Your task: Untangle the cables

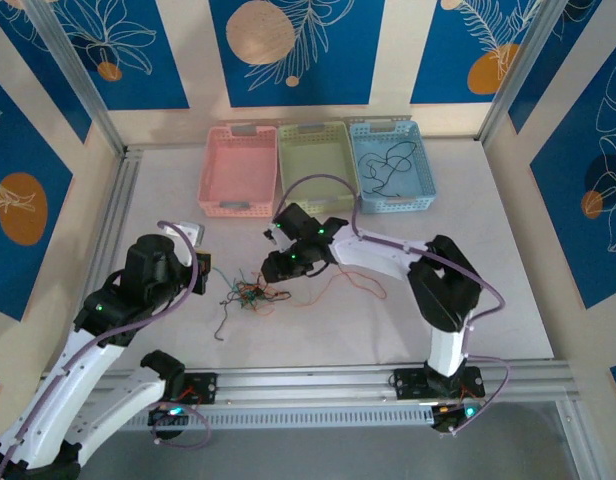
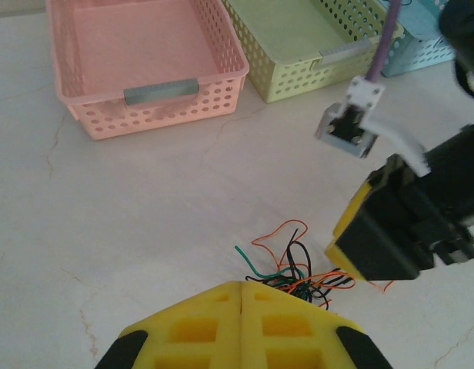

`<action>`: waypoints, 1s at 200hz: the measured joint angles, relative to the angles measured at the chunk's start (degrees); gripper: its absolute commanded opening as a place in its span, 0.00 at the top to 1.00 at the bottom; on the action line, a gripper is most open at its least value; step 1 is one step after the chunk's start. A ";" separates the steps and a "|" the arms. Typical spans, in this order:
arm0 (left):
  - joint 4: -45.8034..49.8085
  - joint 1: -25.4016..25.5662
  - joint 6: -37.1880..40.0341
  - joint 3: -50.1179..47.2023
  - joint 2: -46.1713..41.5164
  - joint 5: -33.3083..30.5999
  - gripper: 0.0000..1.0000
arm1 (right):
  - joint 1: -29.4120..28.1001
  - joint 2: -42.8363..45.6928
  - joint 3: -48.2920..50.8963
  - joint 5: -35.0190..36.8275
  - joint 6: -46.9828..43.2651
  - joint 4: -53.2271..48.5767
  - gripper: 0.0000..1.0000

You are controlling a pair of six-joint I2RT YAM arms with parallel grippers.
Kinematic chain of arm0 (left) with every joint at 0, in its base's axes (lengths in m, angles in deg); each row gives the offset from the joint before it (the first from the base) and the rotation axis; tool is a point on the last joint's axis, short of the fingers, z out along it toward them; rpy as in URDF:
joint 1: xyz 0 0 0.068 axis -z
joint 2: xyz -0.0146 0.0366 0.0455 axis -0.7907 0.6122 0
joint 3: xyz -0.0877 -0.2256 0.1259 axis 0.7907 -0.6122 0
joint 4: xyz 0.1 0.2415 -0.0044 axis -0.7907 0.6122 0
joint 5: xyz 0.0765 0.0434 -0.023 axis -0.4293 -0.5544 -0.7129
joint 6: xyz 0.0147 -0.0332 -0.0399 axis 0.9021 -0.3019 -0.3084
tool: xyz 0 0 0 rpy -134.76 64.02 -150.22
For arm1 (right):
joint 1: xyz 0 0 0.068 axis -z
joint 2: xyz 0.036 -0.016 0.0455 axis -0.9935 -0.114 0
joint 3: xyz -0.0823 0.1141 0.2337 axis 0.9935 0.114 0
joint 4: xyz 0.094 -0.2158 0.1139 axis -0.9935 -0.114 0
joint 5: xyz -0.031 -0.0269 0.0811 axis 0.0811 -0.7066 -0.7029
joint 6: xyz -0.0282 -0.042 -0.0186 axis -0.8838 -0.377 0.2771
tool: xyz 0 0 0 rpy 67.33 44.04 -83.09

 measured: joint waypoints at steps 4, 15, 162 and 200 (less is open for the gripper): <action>0.00 0.00 0.00 0.00 0.00 0.00 1.00 | 0.00 -0.66 -0.31 0.00 -0.50 -0.13 0.63; 0.00 0.00 0.00 0.00 0.00 0.00 1.00 | -0.04 -1.99 -0.85 0.02 -1.62 -0.61 0.63; 0.00 0.00 0.13 -0.09 0.04 0.00 1.00 | -0.44 -2.73 0.26 -3.80 -4.61 2.25 0.60; 0.00 0.00 0.13 -0.22 0.11 0.00 1.00 | -0.72 -2.43 0.87 -5.16 -4.63 3.48 0.60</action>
